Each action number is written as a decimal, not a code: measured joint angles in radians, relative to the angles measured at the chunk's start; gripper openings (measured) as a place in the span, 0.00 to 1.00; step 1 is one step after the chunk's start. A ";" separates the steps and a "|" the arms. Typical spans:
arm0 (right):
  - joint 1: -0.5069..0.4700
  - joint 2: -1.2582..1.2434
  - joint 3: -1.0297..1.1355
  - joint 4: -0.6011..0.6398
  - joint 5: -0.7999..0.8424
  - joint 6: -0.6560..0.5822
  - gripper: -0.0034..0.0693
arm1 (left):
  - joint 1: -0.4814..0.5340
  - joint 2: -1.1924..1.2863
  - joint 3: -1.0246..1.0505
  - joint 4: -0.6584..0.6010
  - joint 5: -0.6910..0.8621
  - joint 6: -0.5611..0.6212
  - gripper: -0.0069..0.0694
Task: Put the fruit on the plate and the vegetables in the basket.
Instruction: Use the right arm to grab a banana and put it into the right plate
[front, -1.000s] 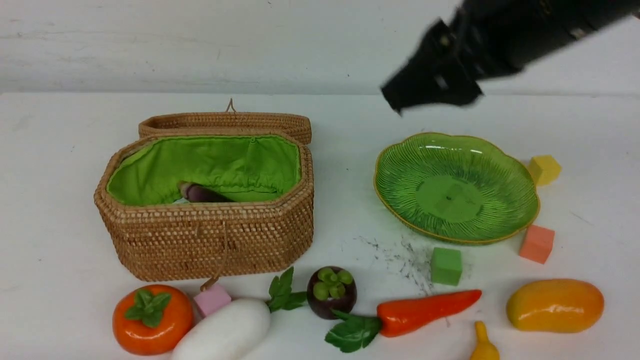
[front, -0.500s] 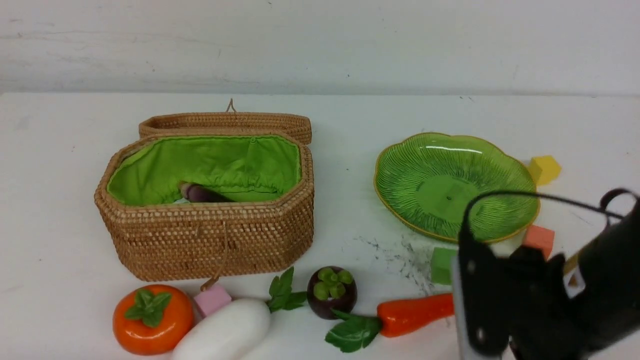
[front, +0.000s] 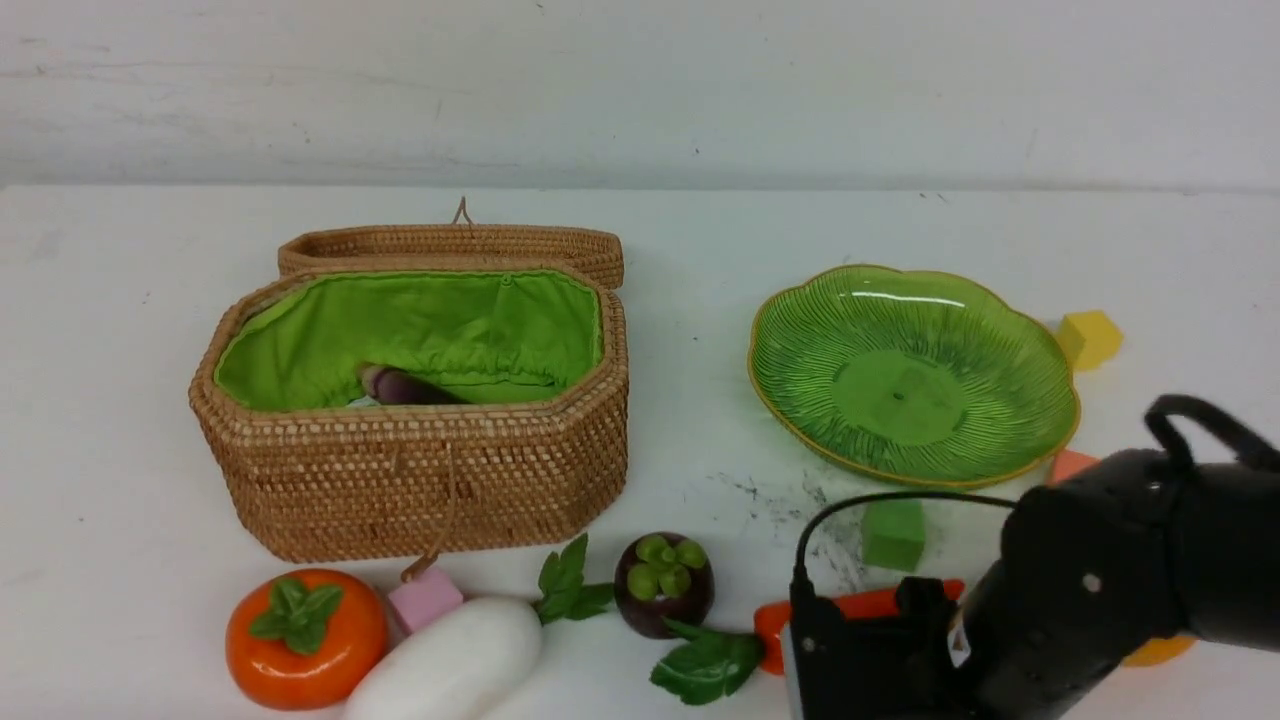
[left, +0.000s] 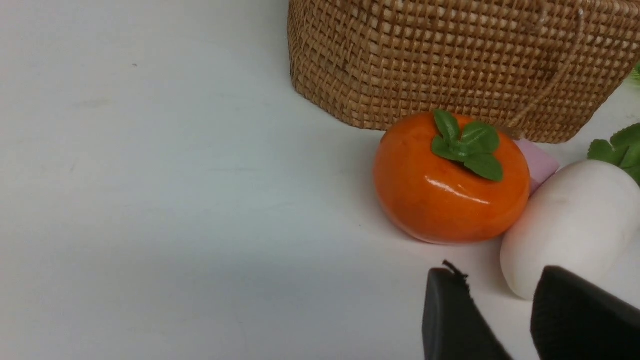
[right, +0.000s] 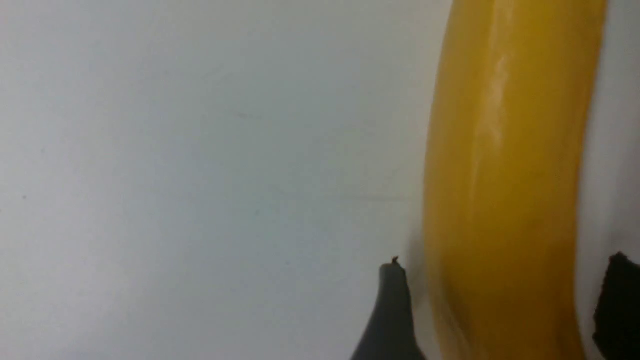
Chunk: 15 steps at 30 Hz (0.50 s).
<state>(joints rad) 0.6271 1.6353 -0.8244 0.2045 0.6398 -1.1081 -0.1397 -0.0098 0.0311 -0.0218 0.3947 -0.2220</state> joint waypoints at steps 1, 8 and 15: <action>0.000 0.033 0.000 0.001 0.002 0.024 0.75 | 0.000 0.000 0.000 0.000 0.000 0.000 0.40; 0.000 0.033 -0.050 0.031 0.125 0.058 0.49 | 0.000 0.000 0.000 0.000 0.000 0.000 0.40; -0.014 -0.149 -0.116 0.153 0.171 0.165 0.49 | 0.000 0.000 0.000 0.000 0.000 0.000 0.40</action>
<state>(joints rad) 0.6136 1.4862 -0.9405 0.3571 0.8113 -0.9429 -0.1397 -0.0098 0.0311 -0.0218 0.3947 -0.2220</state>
